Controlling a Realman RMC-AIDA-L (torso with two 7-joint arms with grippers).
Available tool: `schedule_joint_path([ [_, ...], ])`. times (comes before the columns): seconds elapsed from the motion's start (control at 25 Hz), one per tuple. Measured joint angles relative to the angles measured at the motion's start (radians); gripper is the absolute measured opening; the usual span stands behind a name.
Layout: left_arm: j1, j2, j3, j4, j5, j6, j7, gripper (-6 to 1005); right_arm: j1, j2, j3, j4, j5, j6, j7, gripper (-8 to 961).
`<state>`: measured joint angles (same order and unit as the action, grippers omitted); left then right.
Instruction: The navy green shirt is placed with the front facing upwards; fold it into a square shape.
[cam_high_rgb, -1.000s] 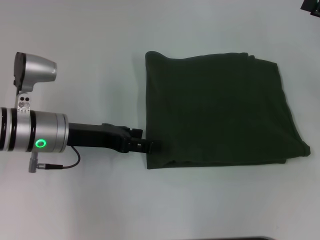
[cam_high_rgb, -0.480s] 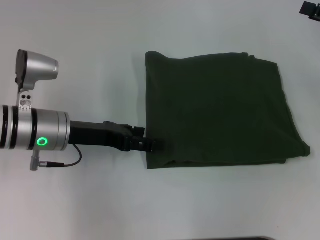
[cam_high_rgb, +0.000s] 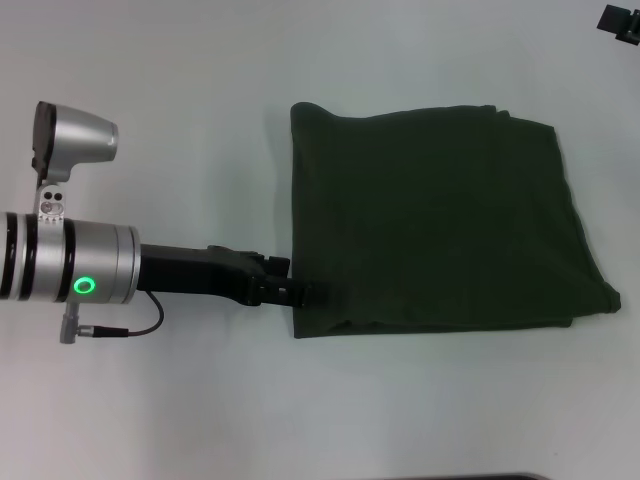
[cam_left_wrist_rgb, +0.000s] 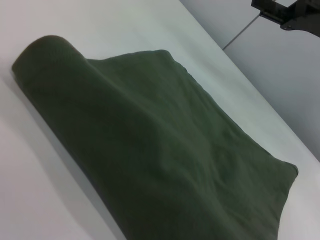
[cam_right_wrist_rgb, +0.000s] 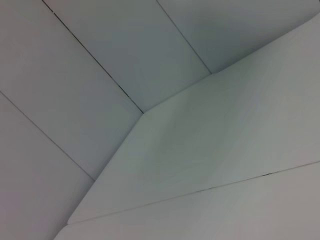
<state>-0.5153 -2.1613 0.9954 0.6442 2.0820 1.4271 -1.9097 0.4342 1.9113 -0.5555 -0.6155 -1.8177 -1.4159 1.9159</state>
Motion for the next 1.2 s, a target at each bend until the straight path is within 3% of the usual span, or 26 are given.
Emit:
schedule_joint_path([
  [0.48, 0.002, 0.0, 0.0, 0.001, 0.001, 0.001, 0.002, 937, 0.0, 0.001, 0.0, 0.002, -0.002, -0.001, 0.0, 690],
  [0.8, 0.003, 0.001, -0.072, 0.031, -0.016, 0.0, 0.03, 936, 0.001, -0.007, -0.001, 0.0, -0.14, -0.005, 0.106, 690],
  [1.2, -0.003, 0.001, -0.105, 0.074, -0.107, 0.0, 0.077, 936, -0.028, -0.024, 0.011, -0.004, -0.291, -0.168, 0.248, 684],
])
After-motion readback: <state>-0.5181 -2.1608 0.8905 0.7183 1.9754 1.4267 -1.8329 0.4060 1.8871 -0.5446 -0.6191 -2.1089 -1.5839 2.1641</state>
